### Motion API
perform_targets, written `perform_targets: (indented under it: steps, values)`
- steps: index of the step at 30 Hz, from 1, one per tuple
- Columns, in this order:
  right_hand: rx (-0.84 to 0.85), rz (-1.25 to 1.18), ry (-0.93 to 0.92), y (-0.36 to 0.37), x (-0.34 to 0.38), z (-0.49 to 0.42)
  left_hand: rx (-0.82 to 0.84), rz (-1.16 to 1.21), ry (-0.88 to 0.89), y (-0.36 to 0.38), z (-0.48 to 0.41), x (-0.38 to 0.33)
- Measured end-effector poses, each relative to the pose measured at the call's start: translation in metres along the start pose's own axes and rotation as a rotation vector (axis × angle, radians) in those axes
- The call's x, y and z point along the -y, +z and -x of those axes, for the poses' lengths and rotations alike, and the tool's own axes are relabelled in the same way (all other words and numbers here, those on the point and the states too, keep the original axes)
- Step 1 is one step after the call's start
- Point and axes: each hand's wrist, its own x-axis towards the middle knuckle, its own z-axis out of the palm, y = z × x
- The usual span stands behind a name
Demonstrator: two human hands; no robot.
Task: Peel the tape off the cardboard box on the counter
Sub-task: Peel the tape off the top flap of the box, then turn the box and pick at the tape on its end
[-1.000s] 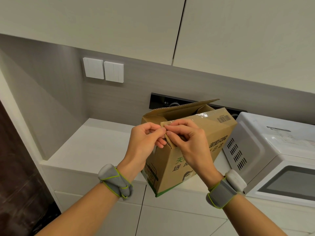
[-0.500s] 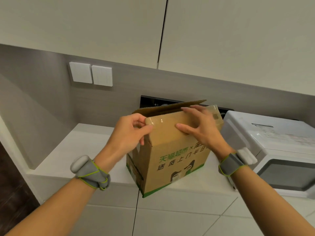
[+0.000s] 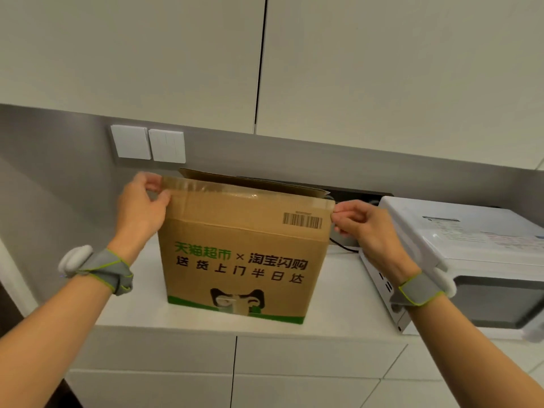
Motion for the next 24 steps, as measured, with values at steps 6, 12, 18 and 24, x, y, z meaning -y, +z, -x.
perform_targets:
  steps: [6,12,18,24]
  values:
    - [0.026,-0.235,0.07,0.027,0.002,0.024,0.074,-0.315,0.432,0.022,0.05,-0.039]
    - [0.003,-0.282,0.071,0.044,0.003,0.034,0.393,-0.35,0.804,0.065,0.084,-0.083]
    - [-0.051,-0.394,0.099,0.05,0.004,0.039,0.435,-0.322,0.89,0.095,0.081,-0.11]
    - [-0.078,-0.428,0.122,0.053,0.007,0.038,0.459,-0.28,0.852,0.101,0.079,-0.108]
